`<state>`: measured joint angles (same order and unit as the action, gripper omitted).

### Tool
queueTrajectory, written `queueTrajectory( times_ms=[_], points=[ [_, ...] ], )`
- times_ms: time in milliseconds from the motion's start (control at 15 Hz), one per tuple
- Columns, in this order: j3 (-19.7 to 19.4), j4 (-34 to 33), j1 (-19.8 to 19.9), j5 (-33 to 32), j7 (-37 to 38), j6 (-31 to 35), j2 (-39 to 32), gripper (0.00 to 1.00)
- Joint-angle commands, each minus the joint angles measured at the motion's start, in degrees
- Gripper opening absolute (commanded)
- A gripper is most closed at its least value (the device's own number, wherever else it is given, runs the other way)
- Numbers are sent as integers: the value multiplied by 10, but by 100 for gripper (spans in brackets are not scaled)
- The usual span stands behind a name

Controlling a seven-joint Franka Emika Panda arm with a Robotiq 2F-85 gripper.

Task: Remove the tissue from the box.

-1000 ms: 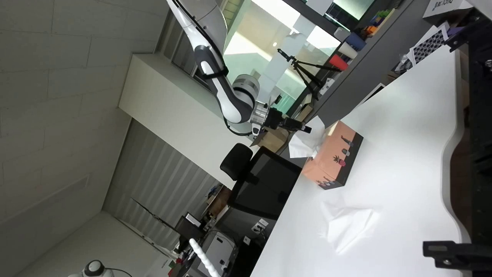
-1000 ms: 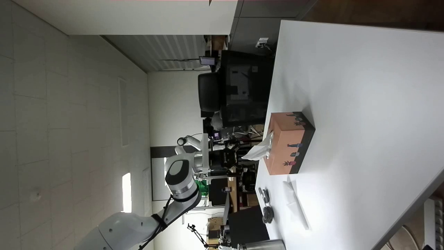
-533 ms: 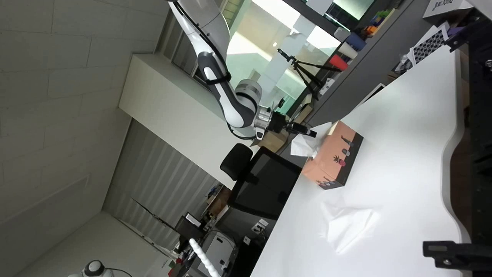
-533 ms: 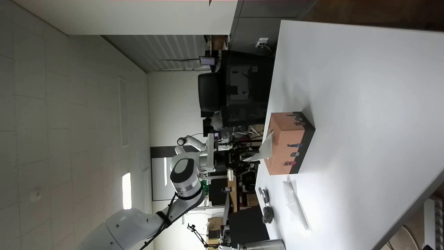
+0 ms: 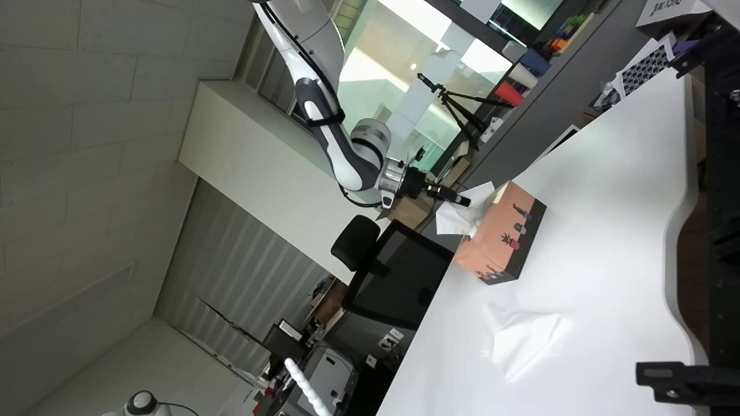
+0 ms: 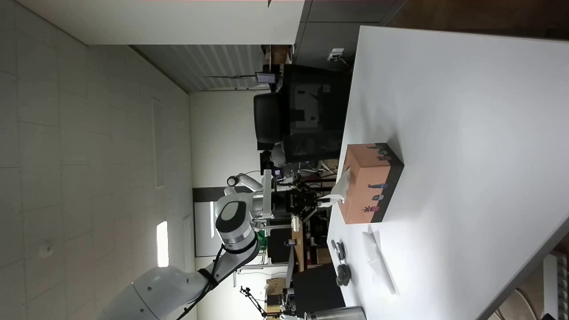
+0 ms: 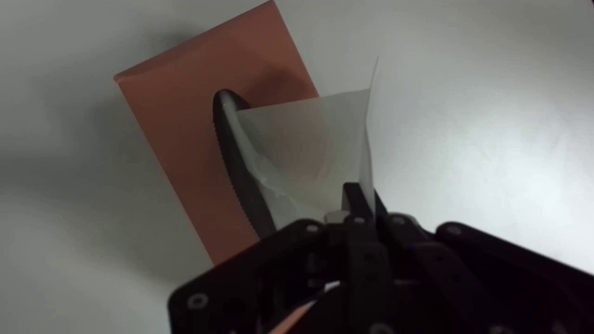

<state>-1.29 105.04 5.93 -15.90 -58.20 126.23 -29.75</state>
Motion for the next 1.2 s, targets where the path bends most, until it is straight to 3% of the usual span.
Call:
queueTrajectory(
  times_ms=[0, 600, 1133],
  points=[
    [4, -12, 4, 18, 17, -28, 24, 0],
    [5, 8, -16, 25, 60, -111, 141, 0],
    [42, 93, -51, 43, 38, -72, 257, 0]
  ],
)
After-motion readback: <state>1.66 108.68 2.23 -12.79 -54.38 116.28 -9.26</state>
